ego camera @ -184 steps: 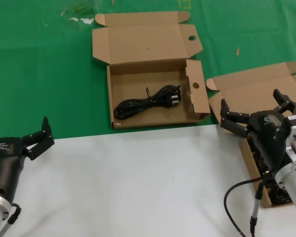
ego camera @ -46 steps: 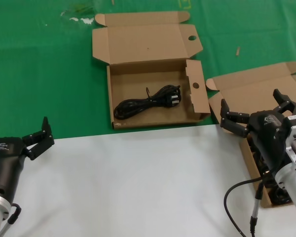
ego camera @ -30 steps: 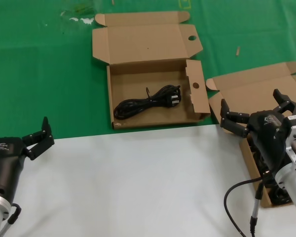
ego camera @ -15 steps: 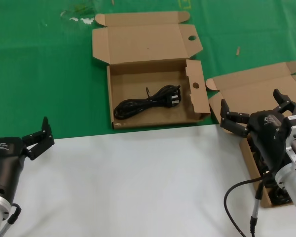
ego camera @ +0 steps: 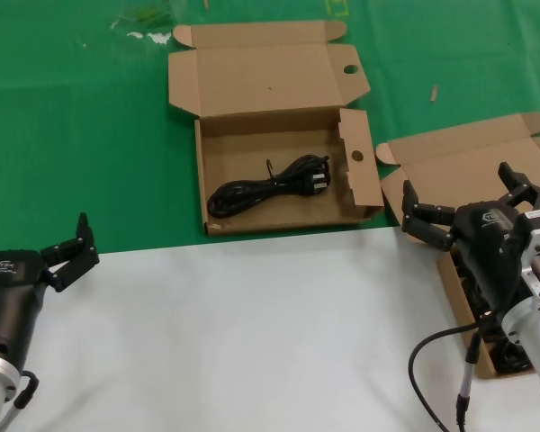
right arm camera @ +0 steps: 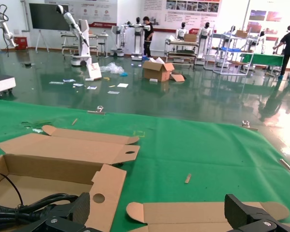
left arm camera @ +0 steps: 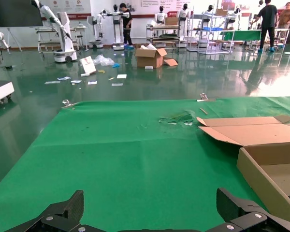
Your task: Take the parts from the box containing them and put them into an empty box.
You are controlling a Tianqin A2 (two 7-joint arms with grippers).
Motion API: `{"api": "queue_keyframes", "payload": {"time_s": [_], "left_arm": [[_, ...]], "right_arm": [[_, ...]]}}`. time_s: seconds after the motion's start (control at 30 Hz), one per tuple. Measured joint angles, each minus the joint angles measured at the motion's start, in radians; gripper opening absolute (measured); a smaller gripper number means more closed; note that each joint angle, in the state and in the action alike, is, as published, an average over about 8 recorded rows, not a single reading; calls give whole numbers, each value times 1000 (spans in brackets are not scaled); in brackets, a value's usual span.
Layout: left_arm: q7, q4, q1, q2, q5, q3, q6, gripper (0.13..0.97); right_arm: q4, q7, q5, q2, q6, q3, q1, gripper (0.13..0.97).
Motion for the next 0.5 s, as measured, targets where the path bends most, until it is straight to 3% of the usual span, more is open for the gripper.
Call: {"api": "queue_keyframes", "payload": {"time_s": [0.5], "left_arm": [[0, 0, 0, 0, 0, 0, 0, 966]], "right_arm": [[0, 0, 0, 0, 0, 0, 0, 966]]}}
